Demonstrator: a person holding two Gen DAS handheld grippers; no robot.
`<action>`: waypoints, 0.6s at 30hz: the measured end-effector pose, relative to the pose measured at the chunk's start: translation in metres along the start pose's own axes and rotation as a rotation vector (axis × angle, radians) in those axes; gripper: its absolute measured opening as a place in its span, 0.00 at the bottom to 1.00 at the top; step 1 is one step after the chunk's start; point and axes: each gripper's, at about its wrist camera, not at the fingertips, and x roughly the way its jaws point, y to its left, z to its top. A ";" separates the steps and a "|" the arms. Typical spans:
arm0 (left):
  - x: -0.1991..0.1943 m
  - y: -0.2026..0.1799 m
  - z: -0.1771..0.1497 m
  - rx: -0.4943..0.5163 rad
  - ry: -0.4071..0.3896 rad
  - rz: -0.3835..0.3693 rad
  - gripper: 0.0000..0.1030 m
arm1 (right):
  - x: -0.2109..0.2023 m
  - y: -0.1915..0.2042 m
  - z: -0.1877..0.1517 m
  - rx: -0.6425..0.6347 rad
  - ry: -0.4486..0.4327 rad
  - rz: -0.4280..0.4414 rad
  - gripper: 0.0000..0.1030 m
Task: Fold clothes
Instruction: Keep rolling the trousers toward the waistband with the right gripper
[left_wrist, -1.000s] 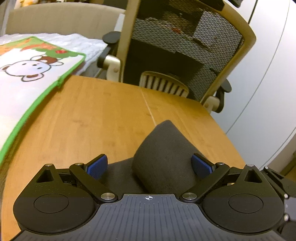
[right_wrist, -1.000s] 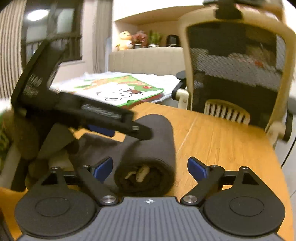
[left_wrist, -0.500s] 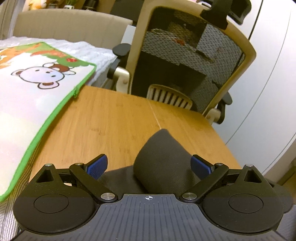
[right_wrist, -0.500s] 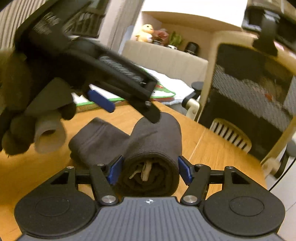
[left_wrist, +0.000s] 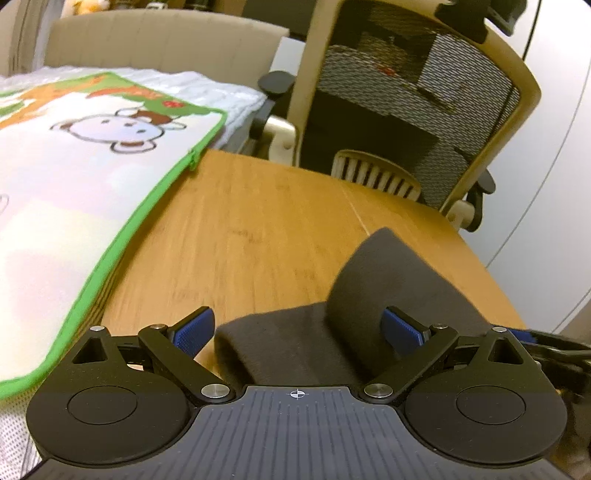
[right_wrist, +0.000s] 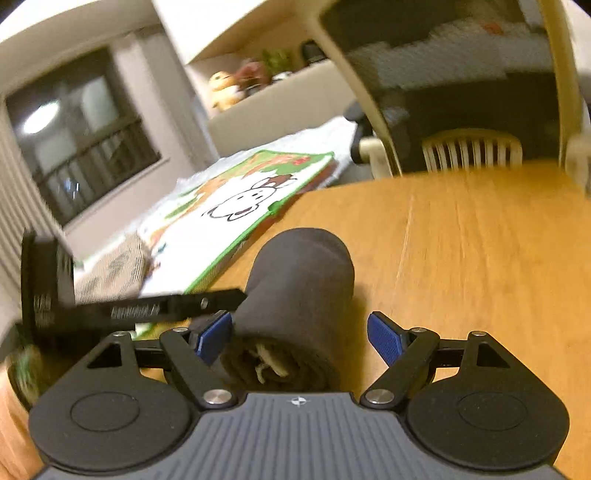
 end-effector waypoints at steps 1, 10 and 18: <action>-0.001 0.001 0.000 -0.005 -0.002 -0.003 0.96 | 0.006 0.004 0.000 -0.023 0.011 -0.015 0.74; -0.026 -0.004 0.012 -0.003 -0.074 -0.063 0.96 | 0.021 0.091 -0.037 -0.636 -0.014 -0.228 0.63; -0.017 0.014 0.002 -0.013 -0.047 -0.048 0.99 | 0.012 0.102 -0.031 -0.610 0.010 -0.070 0.87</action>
